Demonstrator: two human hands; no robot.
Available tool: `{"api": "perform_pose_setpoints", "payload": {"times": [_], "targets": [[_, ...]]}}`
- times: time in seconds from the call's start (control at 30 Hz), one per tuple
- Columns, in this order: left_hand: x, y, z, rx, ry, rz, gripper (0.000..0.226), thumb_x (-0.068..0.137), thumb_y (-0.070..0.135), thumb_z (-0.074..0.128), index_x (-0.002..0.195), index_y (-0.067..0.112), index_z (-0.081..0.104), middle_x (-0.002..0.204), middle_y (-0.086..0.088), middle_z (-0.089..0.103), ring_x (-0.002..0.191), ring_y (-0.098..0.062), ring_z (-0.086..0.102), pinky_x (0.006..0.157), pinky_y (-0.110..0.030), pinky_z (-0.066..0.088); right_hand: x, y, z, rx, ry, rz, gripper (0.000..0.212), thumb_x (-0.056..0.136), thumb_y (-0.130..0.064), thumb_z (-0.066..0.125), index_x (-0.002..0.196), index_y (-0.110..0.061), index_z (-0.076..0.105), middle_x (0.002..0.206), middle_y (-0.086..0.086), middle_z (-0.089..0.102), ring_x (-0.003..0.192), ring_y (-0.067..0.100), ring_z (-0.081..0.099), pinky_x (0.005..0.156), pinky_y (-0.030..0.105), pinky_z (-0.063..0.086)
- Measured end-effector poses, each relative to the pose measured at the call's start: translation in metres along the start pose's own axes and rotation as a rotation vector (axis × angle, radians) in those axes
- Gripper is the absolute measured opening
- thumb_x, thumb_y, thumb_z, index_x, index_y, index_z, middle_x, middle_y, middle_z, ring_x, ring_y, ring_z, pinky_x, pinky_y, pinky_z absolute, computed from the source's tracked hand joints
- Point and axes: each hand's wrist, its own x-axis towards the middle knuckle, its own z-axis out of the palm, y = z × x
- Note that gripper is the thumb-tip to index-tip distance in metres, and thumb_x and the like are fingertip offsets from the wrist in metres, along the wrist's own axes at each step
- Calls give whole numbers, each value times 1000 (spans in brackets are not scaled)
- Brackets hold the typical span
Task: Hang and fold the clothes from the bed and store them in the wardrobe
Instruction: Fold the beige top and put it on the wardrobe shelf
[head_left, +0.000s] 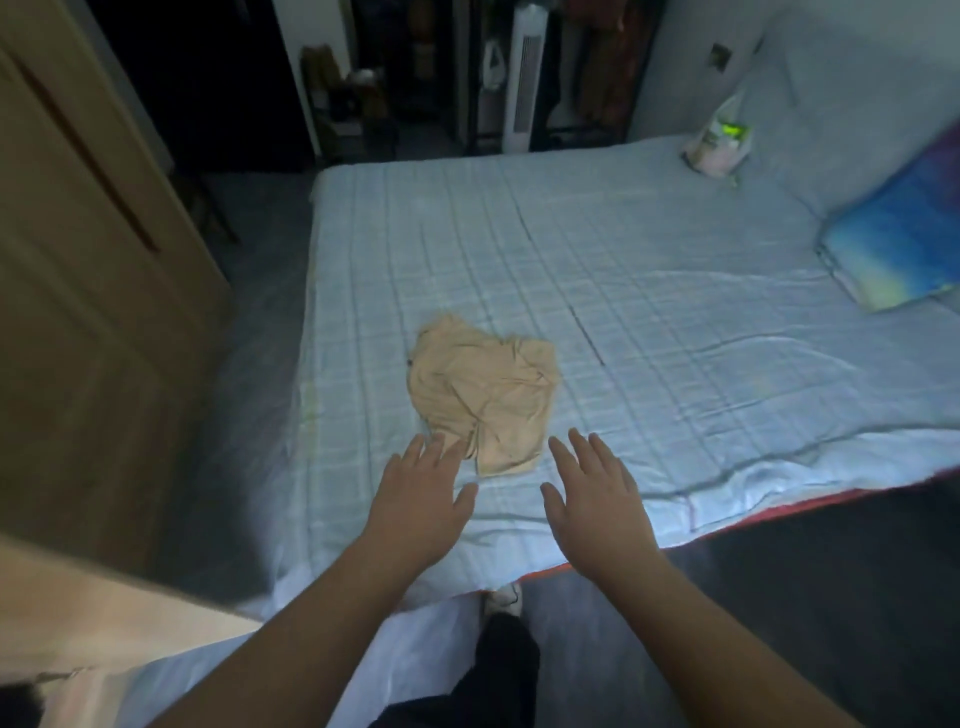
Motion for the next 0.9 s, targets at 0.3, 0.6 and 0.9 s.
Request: {"api": "perform_pose_setpoints", "payload": {"times": [0.3, 0.6, 0.9], "targets": [[168, -34, 35, -120, -101, -78, 77, 86, 52, 15, 141, 12, 52, 144, -14, 53, 133, -37, 46, 106, -47, 40, 176, 41, 37, -11, -168, -55, 56, 102, -41, 40, 153, -20, 32, 161, 5, 28, 150, 27, 21, 119, 45, 26], [309, -55, 82, -196, -278, -203, 85, 78, 52, 7, 133, 7, 54, 135, -14, 55, 128, -34, 48, 110, -45, 35, 317, 89, 88, 11, -388, 23, 57, 102, -39, 38, 154, -21, 26, 162, 3, 24, 150, 24, 17, 119, 42, 24], [405, -54, 120, -360, -388, -373, 58, 98, 29, 47, 151, 10, 33, 151, -15, 38, 135, -33, 37, 108, -41, 38, 436, 139, 162, 63, -619, 72, 63, 94, -28, 50, 152, -19, 27, 155, 6, 33, 143, 26, 29, 110, 46, 38]]}}
